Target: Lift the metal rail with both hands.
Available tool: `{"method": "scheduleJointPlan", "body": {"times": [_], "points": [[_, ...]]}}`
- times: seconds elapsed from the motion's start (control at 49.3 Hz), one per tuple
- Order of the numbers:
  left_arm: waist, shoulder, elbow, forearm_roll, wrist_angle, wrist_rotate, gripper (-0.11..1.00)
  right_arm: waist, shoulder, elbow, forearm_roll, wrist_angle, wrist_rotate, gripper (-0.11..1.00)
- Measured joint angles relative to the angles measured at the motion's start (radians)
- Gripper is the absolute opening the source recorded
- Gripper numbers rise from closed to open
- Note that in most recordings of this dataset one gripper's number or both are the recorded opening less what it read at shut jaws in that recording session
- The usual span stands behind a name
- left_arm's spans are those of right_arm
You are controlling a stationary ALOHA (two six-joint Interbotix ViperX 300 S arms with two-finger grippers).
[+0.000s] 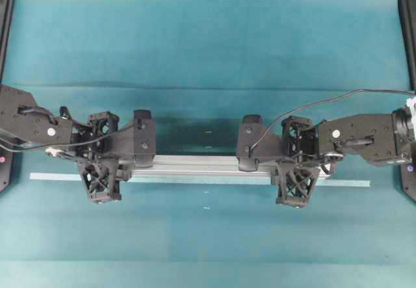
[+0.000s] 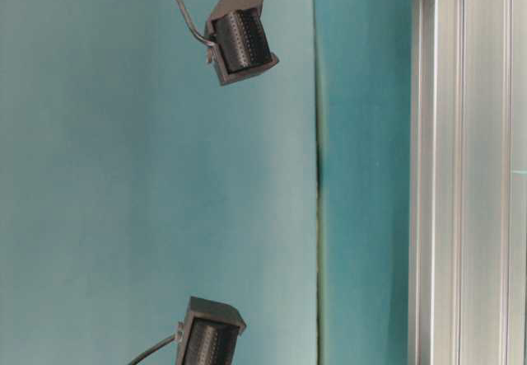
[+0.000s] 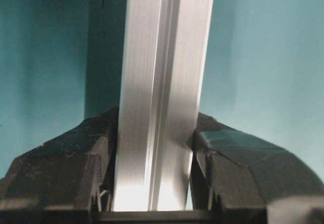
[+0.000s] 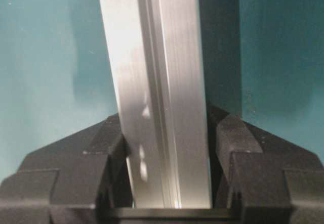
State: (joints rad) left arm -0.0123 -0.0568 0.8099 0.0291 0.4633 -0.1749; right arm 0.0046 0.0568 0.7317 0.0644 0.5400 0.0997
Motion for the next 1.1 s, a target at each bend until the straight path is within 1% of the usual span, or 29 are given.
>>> {"method": "scheduleJointPlan", "body": {"times": [0.02, 0.061, 0.122, 0.162, 0.203, 0.264, 0.325, 0.548, 0.71, 0.893, 0.974, 1.096], "points": [[0.002, 0.000, 0.000, -0.003, 0.000, -0.015, 0.55, -0.002, -0.002, 0.003, 0.000, 0.000, 0.005, 0.54], [0.005, 0.000, 0.002, -0.003, 0.000, -0.023, 0.69, -0.009, -0.002, 0.006, 0.002, 0.002, 0.012, 0.65], [0.008, 0.000, 0.002, -0.003, -0.002, -0.029, 0.85, -0.020, 0.000, 0.006, 0.002, 0.002, 0.012, 0.82], [0.006, 0.000, 0.003, -0.003, -0.002, -0.034, 0.93, -0.021, 0.000, 0.008, 0.003, 0.000, 0.012, 0.91], [0.006, 0.000, 0.005, -0.003, -0.002, -0.034, 0.97, -0.020, 0.000, 0.008, 0.003, 0.000, 0.012, 0.97], [0.006, -0.002, 0.005, -0.003, -0.002, -0.034, 0.96, -0.015, 0.000, 0.006, 0.003, 0.000, 0.011, 0.99], [0.006, 0.000, 0.005, -0.003, -0.002, -0.034, 0.94, -0.014, 0.000, 0.006, 0.002, 0.000, 0.011, 0.99], [0.005, -0.009, 0.003, -0.003, 0.002, -0.026, 0.95, -0.014, -0.002, 0.003, 0.003, 0.000, 0.011, 0.99], [0.005, -0.067, -0.020, -0.003, 0.048, -0.021, 0.95, -0.015, -0.060, -0.006, 0.003, 0.003, 0.014, 0.99], [0.005, -0.207, -0.041, -0.003, 0.176, -0.020, 0.94, -0.021, -0.186, -0.008, 0.003, 0.003, 0.017, 0.99], [0.005, -0.301, -0.041, -0.003, 0.198, -0.021, 0.94, -0.026, -0.252, -0.008, 0.002, 0.002, 0.015, 0.99], [0.005, -0.420, -0.040, -0.003, 0.198, -0.017, 0.94, -0.041, -0.362, -0.008, 0.002, -0.006, 0.012, 0.99]]}}
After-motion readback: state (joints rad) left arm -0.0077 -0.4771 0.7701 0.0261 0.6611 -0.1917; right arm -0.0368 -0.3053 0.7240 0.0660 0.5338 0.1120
